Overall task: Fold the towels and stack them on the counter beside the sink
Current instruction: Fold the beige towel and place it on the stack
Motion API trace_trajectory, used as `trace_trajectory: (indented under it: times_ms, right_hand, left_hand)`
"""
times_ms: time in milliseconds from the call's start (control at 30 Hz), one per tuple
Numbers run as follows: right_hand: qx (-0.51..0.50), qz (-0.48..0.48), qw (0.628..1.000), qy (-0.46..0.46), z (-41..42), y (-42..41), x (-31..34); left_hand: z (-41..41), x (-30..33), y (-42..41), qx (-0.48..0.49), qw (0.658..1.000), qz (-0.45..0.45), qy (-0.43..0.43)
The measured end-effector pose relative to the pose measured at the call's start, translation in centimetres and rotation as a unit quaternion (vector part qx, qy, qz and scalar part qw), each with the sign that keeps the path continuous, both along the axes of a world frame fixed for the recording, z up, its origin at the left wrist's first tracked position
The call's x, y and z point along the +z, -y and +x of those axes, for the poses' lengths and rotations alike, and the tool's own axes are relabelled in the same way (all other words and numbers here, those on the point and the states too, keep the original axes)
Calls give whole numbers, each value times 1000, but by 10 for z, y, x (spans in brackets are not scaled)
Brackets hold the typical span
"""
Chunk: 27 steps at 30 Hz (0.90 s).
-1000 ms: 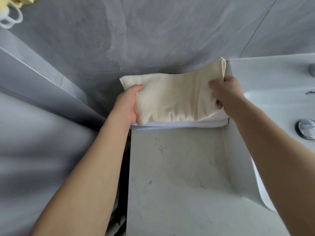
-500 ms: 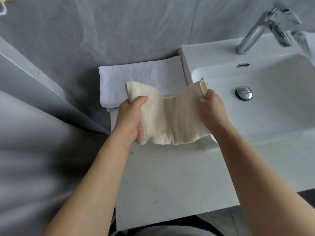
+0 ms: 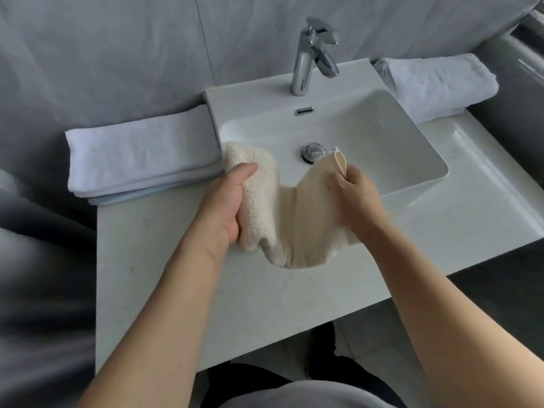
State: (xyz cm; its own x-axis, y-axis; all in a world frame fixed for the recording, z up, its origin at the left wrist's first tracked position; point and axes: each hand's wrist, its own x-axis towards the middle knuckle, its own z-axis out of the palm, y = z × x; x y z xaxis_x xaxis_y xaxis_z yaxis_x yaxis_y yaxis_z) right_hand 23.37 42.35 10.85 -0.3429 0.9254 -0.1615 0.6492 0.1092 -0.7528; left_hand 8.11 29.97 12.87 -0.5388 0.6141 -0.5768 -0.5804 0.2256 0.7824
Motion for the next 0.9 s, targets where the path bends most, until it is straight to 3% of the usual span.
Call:
trace_trajectory:
  times_ms: [267,467,567,667,833,900]
  right_hand:
    - [-23,-2,1000,6,125,-88,0]
    - [-21,56,998,28,171,-134,13]
    - [-46,106,991,67,192,-169,23]
    - [-68,136,987,46,203,-208,29]
    - [-10,220,975,28,216,-295,31]
    - [-8,246,969,21,231,-335,30]
  left_hand:
    - [117,-2,-86,-52,999,10,11]
    - [156,5,-147,-56,997,6,-44]
    - [178,11,-183,-31,990,-15,-135]
    - [200,17,-222,-33,974,-43,-219]
    - [224,14,-296,-42,891,-106,-440]
    - [233,13,-327,-31,869,-122,-479]
